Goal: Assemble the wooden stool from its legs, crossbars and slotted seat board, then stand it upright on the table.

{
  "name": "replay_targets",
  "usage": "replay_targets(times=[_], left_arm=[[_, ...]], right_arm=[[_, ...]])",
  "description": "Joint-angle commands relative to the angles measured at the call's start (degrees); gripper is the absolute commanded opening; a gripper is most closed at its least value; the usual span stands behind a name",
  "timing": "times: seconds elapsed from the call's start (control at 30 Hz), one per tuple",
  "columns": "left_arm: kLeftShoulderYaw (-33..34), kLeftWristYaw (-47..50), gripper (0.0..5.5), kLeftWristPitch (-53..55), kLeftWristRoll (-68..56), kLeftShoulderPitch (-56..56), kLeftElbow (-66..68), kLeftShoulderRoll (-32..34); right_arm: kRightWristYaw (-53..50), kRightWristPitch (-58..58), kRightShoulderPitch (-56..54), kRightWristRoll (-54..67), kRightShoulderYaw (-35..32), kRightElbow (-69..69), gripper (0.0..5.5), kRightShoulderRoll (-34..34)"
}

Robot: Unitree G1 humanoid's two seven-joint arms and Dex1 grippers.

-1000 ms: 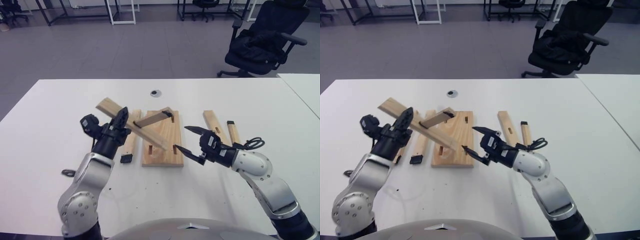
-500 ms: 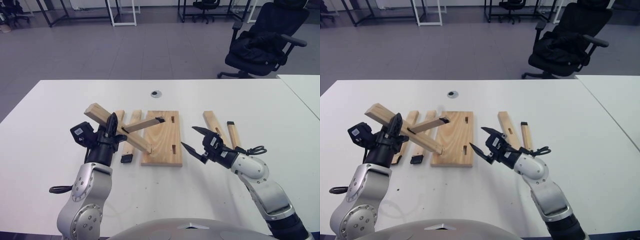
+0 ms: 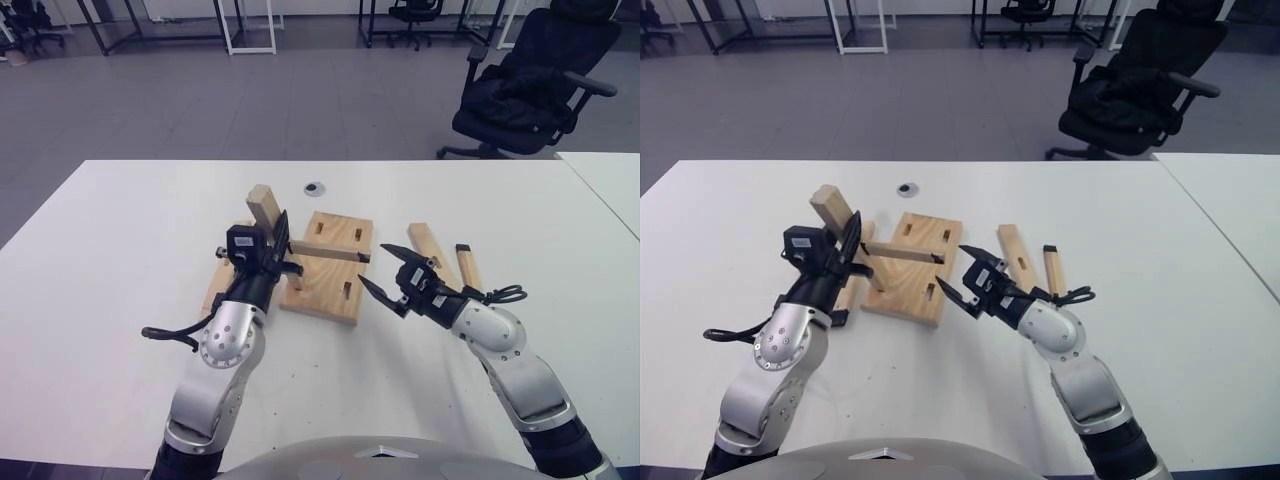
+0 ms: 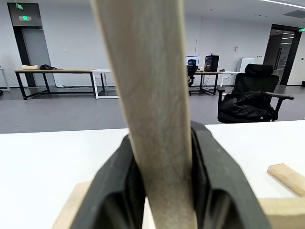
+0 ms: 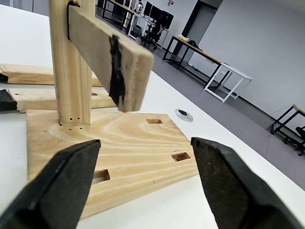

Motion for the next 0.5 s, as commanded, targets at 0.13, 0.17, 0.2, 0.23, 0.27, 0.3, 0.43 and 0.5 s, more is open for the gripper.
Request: replay_targets(times=[0.13,0.17,0.2,0.23,0.27,0.3,0.43,0.5], left_arm=[[-4.21,-2.77,1.03,1.5,3.37,-4.12,5.78,-3.04],[-4.46,-3.27,1.03,0.38,3.5,-4.77,4.57,-3.4],[-4.09,-3.56,1.39,-0.24,3.31,-5.27,3.21,-3.93],[-3.66,-3.97,1.61,-0.54,3.0,-5.57,2.12,-4.28],[-3.15,-4.47,1.7,-0.77,2.69,-5.88,1.05,-4.58],[-2.68,-4.98,1.94,-0.77,2.43,-6.02,-0.05,-4.7],[-1.2,-7.39,2.62,0.84,1.23,-5.48,-4.09,-4.16],[0.03,-8.95,2.94,2.53,0.38,-5.45,-8.01,-3.07]], right_arm=[[-0.87,1.39,-2.46,-1.22,-2.81,4.59,3.54,-1.14],[-1.06,1.51,-2.89,-1.24,-3.29,5.35,3.54,-1.12],[-1.22,1.54,-3.38,-1.12,-3.69,5.96,3.54,-0.92],[-1.29,1.47,-3.81,-0.99,-3.92,6.36,3.54,-0.71],[-1.48,1.39,-4.31,-0.79,-4.2,6.74,3.54,-0.36],[-1.71,1.35,-4.7,-0.68,-4.5,6.99,3.54,-0.11],[-2.09,1.22,-5.37,-0.84,-4.96,8.61,3.54,0.21],[-1.89,1.74,-4.88,-2.2,-4.63,9.96,3.54,-0.93]])
